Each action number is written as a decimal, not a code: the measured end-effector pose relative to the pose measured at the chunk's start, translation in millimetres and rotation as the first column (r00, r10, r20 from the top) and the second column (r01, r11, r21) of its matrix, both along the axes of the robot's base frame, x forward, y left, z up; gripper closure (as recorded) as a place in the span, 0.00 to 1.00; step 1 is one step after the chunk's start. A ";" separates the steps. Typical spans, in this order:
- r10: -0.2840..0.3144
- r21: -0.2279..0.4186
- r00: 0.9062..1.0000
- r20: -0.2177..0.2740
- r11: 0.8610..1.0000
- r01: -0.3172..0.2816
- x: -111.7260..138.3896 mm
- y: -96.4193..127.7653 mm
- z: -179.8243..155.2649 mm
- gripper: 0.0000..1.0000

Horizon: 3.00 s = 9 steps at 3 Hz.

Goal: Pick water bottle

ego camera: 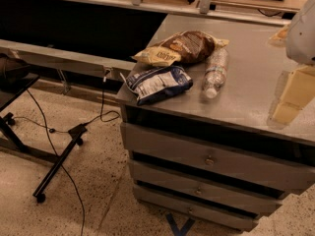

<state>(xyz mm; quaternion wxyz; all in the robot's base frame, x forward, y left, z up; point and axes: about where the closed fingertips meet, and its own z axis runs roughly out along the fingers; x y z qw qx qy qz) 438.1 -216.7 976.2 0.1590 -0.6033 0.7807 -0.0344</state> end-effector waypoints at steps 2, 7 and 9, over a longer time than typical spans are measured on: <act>0.071 -0.051 0.997 0.018 0.996 -0.070 2.3 -3.3 2.0 0.00; 0.480 -0.307 0.870 0.111 0.849 -0.430 66.4 -8.5 -23.1 0.00; 0.686 -0.553 0.718 0.117 0.645 -0.527 128.6 1.9 -16.9 0.00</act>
Offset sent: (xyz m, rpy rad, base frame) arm 0.0147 -0.0184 0.0070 -0.2683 -0.0806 0.3812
